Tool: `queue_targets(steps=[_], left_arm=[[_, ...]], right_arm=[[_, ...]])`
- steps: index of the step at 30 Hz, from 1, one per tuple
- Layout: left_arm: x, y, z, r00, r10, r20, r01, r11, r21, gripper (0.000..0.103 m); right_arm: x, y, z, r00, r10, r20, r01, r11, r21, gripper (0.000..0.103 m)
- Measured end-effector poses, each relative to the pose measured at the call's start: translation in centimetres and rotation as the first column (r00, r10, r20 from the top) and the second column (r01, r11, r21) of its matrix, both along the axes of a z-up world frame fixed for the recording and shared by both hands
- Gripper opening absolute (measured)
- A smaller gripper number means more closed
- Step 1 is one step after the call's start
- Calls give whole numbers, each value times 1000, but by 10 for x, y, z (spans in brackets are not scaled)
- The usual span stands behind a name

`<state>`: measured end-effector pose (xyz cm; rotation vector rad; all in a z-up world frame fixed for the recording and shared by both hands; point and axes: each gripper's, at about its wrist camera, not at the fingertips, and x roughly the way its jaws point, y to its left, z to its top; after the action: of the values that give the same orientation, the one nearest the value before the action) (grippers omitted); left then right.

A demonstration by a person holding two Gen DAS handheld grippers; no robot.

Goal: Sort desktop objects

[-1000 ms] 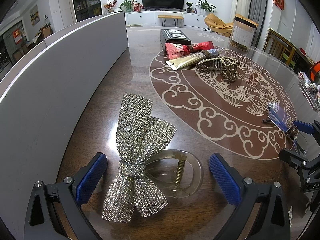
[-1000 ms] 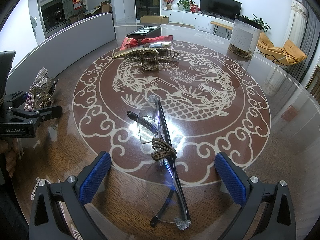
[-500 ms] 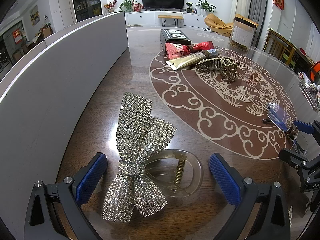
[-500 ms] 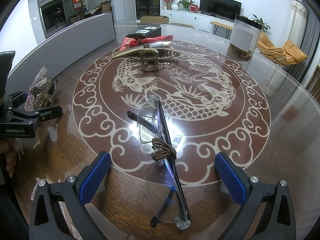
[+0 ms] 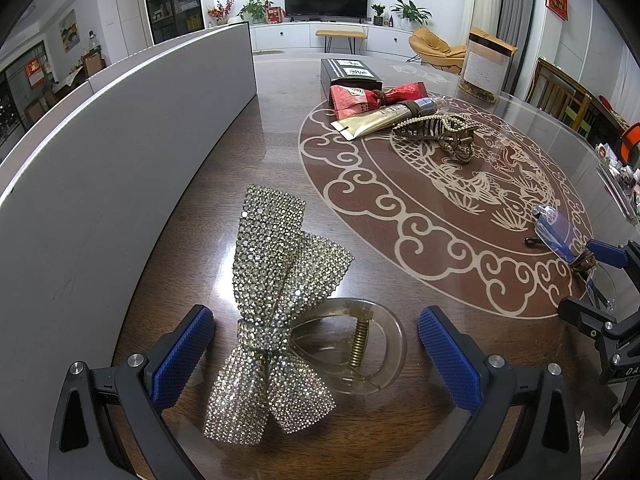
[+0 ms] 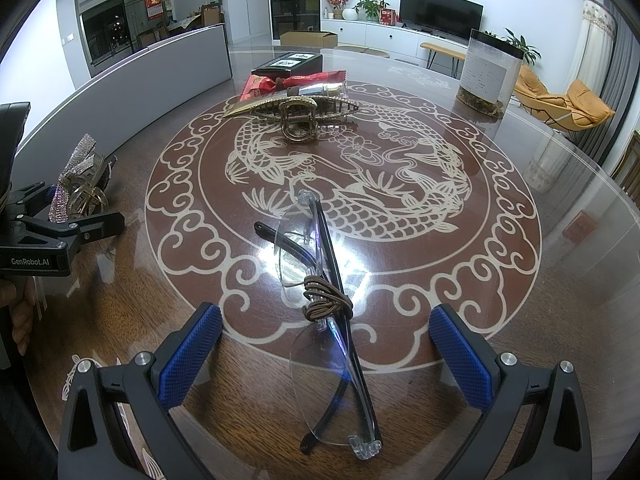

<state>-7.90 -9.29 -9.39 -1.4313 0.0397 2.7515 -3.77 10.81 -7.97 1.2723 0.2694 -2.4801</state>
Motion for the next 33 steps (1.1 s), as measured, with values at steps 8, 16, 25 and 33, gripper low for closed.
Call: queue_targets(steps=[8,16,25,33], left_arm=[[0,0,0,1000,0,0,0,1000,0,103],[0,0,0,1000,0,0,0,1000,0,103],[2,0,1,1000,-12,-3,12,1000,13,103],[10,-8,11,997,-60,-41,65,990,129,51]], right_arm=[[0,0,0,1000,0,0,0,1000,0,103],[0,0,0,1000,0,0,0,1000,0,103],[0,0,0,1000,0,0,0,1000,0,103],[0,0,0,1000,0,0,0,1000,0,103]])
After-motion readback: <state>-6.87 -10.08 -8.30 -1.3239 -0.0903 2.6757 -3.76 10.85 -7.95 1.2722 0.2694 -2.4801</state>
